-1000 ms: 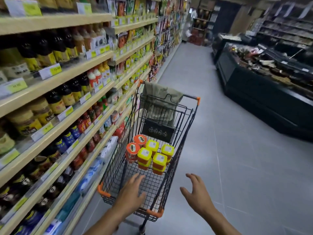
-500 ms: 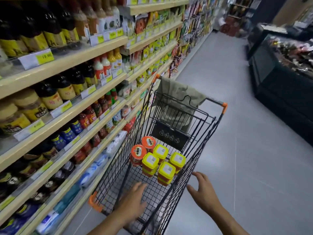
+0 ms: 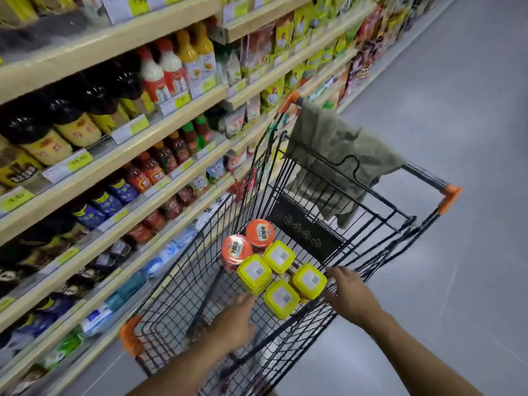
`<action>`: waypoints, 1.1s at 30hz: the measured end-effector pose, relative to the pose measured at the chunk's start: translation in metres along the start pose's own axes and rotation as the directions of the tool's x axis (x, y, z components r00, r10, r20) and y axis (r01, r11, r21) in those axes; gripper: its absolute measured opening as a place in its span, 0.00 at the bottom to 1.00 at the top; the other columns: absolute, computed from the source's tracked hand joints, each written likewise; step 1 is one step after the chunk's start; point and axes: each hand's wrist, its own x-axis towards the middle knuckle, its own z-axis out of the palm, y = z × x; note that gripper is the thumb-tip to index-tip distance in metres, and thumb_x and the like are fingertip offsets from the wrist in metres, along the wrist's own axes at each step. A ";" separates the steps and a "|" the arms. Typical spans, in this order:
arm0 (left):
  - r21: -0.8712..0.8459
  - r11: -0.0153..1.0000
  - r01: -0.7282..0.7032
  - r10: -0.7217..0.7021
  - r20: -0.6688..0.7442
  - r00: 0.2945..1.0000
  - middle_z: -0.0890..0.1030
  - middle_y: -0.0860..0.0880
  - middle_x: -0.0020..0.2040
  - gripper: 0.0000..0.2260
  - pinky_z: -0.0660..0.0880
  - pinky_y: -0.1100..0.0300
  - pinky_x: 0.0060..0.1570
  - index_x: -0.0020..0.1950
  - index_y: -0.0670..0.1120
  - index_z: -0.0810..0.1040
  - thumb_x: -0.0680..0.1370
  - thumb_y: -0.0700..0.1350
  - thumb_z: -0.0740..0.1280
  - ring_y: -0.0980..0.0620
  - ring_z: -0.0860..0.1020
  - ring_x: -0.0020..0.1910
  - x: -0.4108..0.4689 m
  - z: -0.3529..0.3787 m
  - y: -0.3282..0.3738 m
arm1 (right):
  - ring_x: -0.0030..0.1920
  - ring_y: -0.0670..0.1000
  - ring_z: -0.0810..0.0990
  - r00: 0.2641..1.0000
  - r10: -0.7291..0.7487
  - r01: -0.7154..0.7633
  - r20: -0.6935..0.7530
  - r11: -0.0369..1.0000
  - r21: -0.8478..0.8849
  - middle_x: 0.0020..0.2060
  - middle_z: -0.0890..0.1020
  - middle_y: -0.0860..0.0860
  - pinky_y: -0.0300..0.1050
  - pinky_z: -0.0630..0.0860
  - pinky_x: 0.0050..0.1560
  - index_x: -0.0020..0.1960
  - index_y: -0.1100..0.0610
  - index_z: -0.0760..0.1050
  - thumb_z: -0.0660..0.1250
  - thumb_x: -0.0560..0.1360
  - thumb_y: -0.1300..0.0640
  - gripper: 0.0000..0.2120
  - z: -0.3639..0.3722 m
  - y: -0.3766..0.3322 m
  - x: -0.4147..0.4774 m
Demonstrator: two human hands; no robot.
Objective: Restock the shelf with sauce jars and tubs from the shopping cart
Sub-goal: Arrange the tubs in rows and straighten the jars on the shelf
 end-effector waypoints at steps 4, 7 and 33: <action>0.032 0.999 0.038 -0.040 0.064 0.997 0.53 0.51 0.81 0.33 0.78 0.52 0.53 0.82 0.53 0.53 0.81 0.46 0.66 0.48 0.79 0.55 0.037 0.013 0.015 | 0.65 0.59 0.73 0.990 -0.058 0.079 0.131 0.985 -0.157 0.66 0.75 0.56 0.51 0.72 0.65 0.74 0.55 0.67 0.66 0.75 0.46 0.30 0.005 0.016 0.045; 0.031 0.996 0.078 -0.080 0.095 0.992 0.52 0.49 0.82 0.36 0.78 0.49 0.60 0.83 0.49 0.52 0.80 0.47 0.68 0.45 0.77 0.63 0.064 0.024 0.018 | 0.64 0.60 0.73 0.974 -0.054 0.096 0.221 0.978 -0.186 0.67 0.74 0.56 0.50 0.74 0.62 0.73 0.55 0.66 0.66 0.74 0.46 0.30 0.019 0.024 0.073; 0.009 0.953 0.302 -0.302 0.013 0.953 0.54 0.44 0.80 0.59 0.71 0.42 0.65 0.82 0.53 0.36 0.67 0.64 0.77 0.42 0.61 0.75 0.174 0.105 0.028 | 0.77 0.66 0.58 0.912 0.162 -0.010 0.377 0.928 -0.374 0.77 0.56 0.66 0.60 0.71 0.67 0.79 0.56 0.32 0.65 0.74 0.36 0.53 0.134 0.020 0.170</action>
